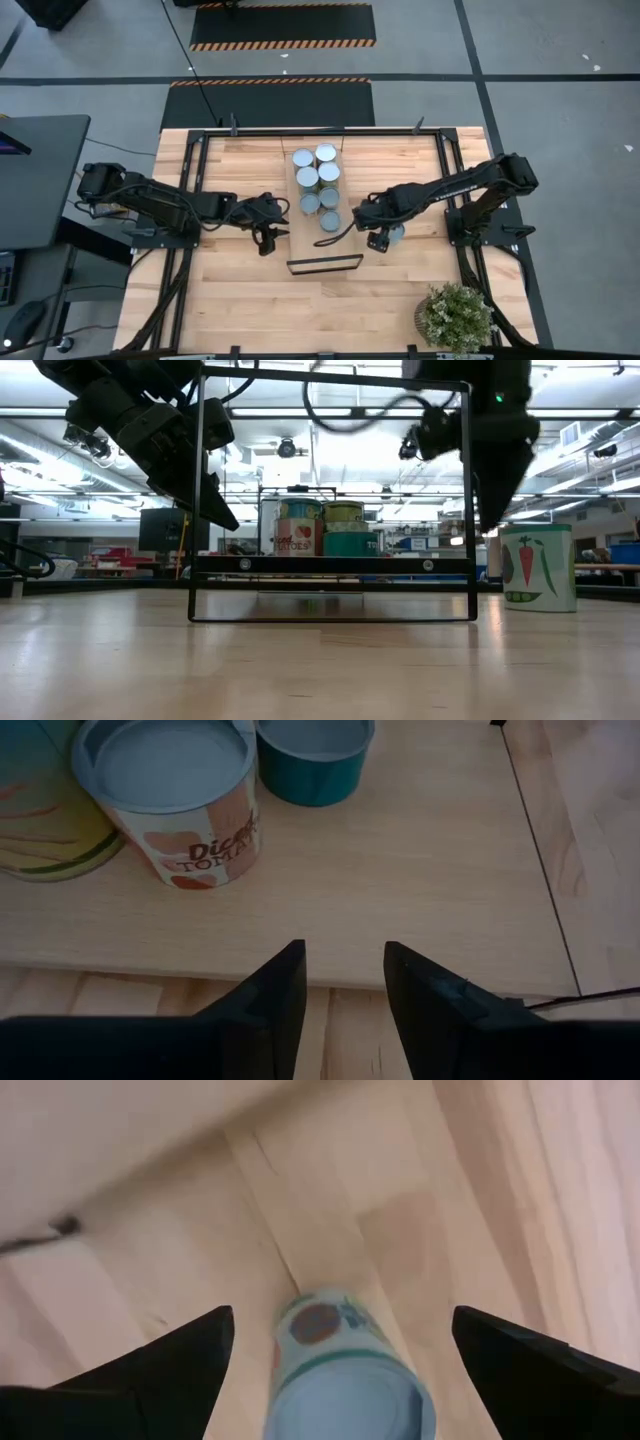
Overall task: Pick and place cans onto a shelf
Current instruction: Put the canned mixed vegetables on the shelf
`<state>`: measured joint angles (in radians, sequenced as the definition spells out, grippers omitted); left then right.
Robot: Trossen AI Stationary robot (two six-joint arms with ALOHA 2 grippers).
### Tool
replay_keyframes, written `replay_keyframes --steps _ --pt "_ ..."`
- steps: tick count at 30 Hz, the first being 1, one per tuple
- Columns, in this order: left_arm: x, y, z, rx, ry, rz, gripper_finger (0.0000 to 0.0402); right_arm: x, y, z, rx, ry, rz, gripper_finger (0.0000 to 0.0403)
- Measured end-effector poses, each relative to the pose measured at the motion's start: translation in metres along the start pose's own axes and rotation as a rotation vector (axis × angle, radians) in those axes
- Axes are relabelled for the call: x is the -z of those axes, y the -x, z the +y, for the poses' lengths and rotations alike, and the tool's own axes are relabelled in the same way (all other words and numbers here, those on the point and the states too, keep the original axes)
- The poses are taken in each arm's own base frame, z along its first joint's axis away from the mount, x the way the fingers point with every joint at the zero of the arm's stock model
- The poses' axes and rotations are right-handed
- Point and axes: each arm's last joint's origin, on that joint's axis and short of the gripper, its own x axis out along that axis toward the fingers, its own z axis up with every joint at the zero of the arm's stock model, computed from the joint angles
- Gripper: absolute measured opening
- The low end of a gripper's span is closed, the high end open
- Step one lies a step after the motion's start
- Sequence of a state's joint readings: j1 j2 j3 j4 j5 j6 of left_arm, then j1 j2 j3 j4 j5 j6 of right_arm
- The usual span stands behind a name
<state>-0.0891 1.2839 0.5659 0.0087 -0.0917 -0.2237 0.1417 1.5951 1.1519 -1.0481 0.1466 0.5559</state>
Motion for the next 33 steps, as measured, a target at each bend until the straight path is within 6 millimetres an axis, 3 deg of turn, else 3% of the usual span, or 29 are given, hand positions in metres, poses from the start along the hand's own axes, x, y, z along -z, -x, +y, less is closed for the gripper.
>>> replay_keyframes --steps 5,13,25,29,33 --pt "0.0 0.0 0.0 0.001 0.0 -0.001 0.0142 0.01 -0.016 -0.005 0.022 -0.039 0.061 0.0393" --pt "0.0 0.0 0.0 0.001 0.0 -0.001 0.0142 0.015 -0.019 -0.007 0.027 -0.047 0.112 0.0395" --pt "0.0 0.0 0.0 0.002 0.001 -0.001 0.0142 0.03 -0.034 -0.011 0.011 -0.033 0.202 0.0316" --pt "0.0 0.0 0.0 0.001 0.001 -0.001 0.0142 0.031 -0.031 -0.012 0.009 -0.029 0.196 0.0296" --pt "0.0 0.0 0.0 0.002 0.006 -0.002 0.0142 0.025 -0.007 -0.014 -0.02 -0.026 0.085 0.0295"
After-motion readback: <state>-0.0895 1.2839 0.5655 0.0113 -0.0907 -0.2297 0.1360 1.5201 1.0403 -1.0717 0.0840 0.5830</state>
